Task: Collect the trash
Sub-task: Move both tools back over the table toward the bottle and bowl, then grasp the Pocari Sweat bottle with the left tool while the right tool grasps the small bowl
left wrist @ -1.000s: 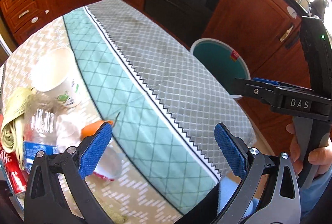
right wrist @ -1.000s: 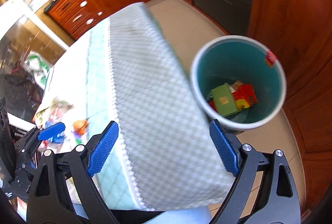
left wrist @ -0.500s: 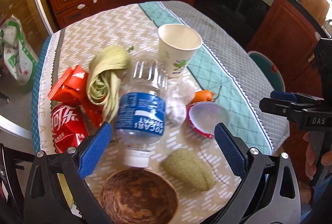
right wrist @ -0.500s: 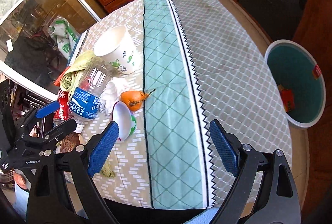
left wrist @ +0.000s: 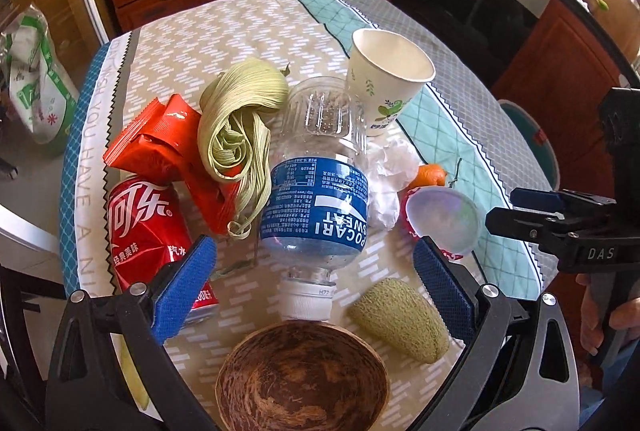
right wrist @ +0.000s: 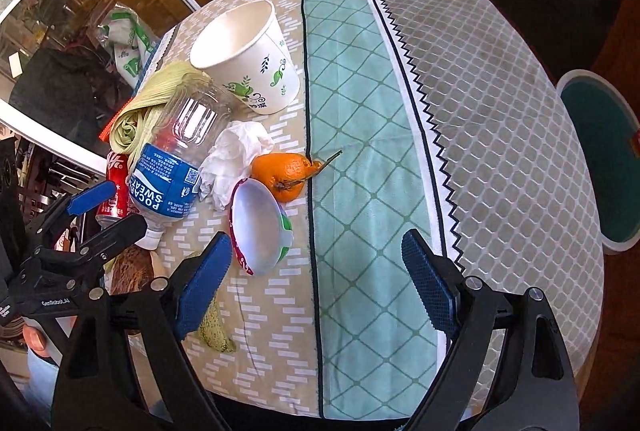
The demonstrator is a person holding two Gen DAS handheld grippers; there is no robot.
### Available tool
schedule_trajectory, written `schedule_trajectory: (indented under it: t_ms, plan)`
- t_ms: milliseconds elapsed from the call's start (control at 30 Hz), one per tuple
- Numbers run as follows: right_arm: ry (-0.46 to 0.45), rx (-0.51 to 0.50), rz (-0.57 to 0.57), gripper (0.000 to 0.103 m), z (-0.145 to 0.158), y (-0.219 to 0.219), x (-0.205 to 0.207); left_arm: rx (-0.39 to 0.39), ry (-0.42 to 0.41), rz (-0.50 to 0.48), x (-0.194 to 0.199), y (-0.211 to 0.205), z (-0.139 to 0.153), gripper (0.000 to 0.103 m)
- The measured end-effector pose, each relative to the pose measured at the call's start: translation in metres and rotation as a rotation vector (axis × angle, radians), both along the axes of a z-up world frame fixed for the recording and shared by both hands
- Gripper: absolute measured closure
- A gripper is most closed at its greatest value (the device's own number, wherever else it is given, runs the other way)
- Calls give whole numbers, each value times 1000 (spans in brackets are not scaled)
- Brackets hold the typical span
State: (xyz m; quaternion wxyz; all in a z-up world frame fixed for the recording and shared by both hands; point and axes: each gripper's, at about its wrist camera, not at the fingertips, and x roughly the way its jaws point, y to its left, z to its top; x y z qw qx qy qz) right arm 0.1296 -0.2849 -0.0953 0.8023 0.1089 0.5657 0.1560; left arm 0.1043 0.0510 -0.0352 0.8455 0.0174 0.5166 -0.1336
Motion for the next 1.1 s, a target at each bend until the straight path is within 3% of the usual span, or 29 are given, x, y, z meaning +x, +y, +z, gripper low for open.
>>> schedule_trajectory:
  t_ms: [267, 333, 500, 633, 767, 900, 967, 1033, 1100]
  plan:
    - [-12, -23, 27, 24, 4, 11, 11, -8, -24, -8, 2, -3, 2, 5]
    - [-25, -21, 32, 24, 10, 14, 15, -8, -22, -21, 4, -7, 2, 22]
    - [-41, -18, 62, 25, 14, 23, 15, 17, -5, -24, 10, -14, -6, 26]
    - [-12, -23, 75, 43, 1, 25, 14, 47, 6, -24, 15, -17, -13, 26]
    - [13, -13, 76, 52, -11, 25, 15, 79, 23, -16, 19, -21, -23, 25]
    - [15, -17, 96, 68, -17, 30, 16, 95, 13, -17, 19, -27, -26, 24]
    - [22, -14, 106, 77, -21, 32, 16, 100, -6, -23, 16, -30, -25, 31]
    - [26, -17, 112, 94, -25, 34, 15, 97, -6, -35, 14, -33, -25, 37]
    - [21, -13, 110, 95, -24, 34, 13, 86, -4, -32, 13, -33, -24, 37]
